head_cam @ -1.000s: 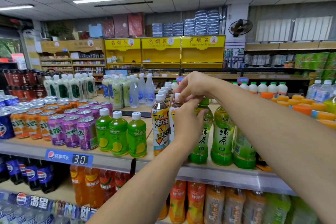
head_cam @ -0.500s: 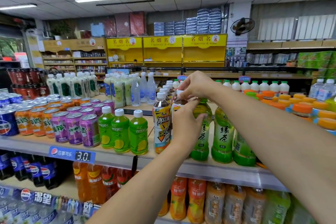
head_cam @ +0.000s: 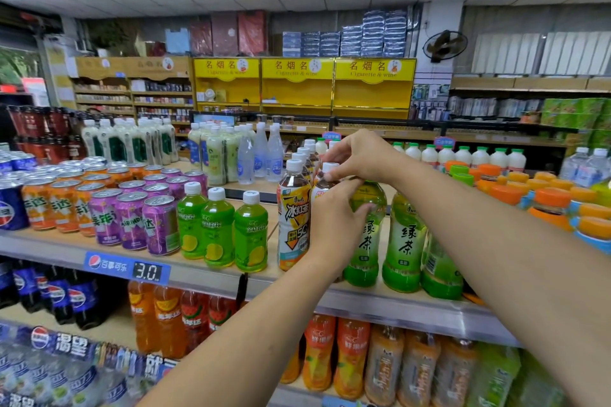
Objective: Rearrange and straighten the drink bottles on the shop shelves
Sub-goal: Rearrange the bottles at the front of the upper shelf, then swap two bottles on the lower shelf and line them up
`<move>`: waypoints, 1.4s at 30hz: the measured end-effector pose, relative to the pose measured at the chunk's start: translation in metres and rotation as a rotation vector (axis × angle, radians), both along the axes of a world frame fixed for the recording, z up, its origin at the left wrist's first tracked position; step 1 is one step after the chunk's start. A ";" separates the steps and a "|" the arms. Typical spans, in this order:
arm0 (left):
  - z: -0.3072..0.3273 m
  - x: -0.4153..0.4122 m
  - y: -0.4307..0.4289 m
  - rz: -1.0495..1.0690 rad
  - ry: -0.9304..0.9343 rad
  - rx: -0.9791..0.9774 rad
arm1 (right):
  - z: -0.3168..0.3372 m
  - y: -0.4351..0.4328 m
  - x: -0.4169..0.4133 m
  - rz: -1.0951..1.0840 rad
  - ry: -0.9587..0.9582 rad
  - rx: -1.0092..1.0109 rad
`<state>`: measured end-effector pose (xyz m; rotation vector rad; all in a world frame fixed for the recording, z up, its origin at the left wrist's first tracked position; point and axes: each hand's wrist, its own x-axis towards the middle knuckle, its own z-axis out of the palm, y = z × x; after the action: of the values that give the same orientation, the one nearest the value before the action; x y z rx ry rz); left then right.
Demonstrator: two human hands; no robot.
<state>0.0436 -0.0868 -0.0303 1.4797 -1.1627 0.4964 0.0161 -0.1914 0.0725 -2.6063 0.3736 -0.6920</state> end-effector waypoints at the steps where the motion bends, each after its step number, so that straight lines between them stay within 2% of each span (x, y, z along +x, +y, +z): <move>1: 0.000 0.000 0.000 0.005 -0.007 0.000 | 0.000 0.001 -0.001 0.004 -0.005 -0.009; 8: -0.004 -0.001 0.003 0.048 -0.085 -0.042 | -0.001 0.009 -0.005 0.017 -0.011 -0.062; 14: -0.022 0.012 0.026 -0.027 0.034 -0.145 | -0.004 0.009 -0.008 0.030 -0.023 -0.068; 18: -0.030 0.017 0.039 -0.057 0.106 -0.133 | -0.001 0.011 -0.011 0.027 -0.028 -0.105; 22: -0.025 0.013 0.053 -0.093 0.134 -0.132 | 0.004 0.020 -0.030 0.019 -0.147 -0.038; 26: -0.018 0.006 0.072 -0.180 0.131 -0.131 | -0.006 0.041 -0.071 0.022 -0.385 0.055; 32: -0.049 -0.013 0.104 -0.268 0.107 -0.003 | -0.093 0.086 -0.148 0.008 -0.481 0.267; 42: -0.186 -0.084 0.157 -0.330 0.359 0.341 | -0.287 0.176 -0.289 -0.375 -0.367 0.646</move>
<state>-0.0401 0.0698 -0.2167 1.5419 -1.2061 -0.1984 -0.2733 -0.0158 -0.2147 -1.7758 0.8224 -0.9587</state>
